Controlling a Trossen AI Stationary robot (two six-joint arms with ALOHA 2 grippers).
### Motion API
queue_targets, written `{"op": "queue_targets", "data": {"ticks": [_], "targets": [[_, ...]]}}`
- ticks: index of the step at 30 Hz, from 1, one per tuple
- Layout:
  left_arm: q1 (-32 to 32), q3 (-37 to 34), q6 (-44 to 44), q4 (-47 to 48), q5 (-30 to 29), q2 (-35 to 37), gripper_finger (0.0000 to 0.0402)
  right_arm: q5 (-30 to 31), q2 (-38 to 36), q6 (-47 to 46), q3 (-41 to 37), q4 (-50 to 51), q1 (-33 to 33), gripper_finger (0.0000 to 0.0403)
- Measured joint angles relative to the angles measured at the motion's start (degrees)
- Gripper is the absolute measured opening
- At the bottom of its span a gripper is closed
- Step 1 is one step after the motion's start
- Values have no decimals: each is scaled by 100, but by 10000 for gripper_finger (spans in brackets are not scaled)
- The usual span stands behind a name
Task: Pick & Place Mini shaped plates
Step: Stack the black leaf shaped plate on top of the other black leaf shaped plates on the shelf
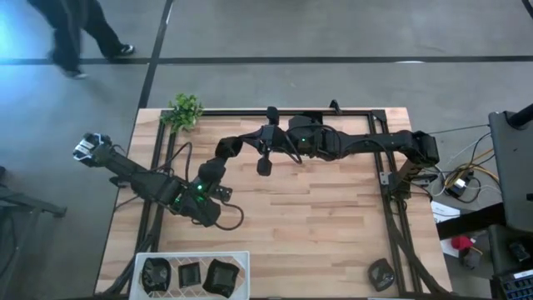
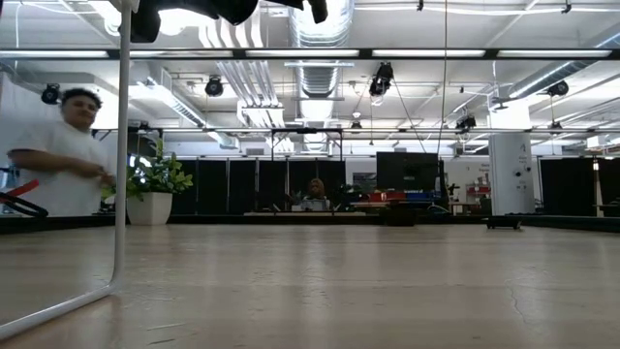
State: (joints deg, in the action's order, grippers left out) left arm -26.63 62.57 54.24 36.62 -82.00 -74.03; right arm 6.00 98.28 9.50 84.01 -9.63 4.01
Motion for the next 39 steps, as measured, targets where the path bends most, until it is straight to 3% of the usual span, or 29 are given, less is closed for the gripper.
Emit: {"op": "queue_targets", "data": {"ticks": [17,39], "targets": [[-99,0,-1476,2,-4,2,82,201,0,255,0,-3,11,8],[-365,0,-2370,4,-3,4,82,470,0,297,0,-6,161,8]]}}
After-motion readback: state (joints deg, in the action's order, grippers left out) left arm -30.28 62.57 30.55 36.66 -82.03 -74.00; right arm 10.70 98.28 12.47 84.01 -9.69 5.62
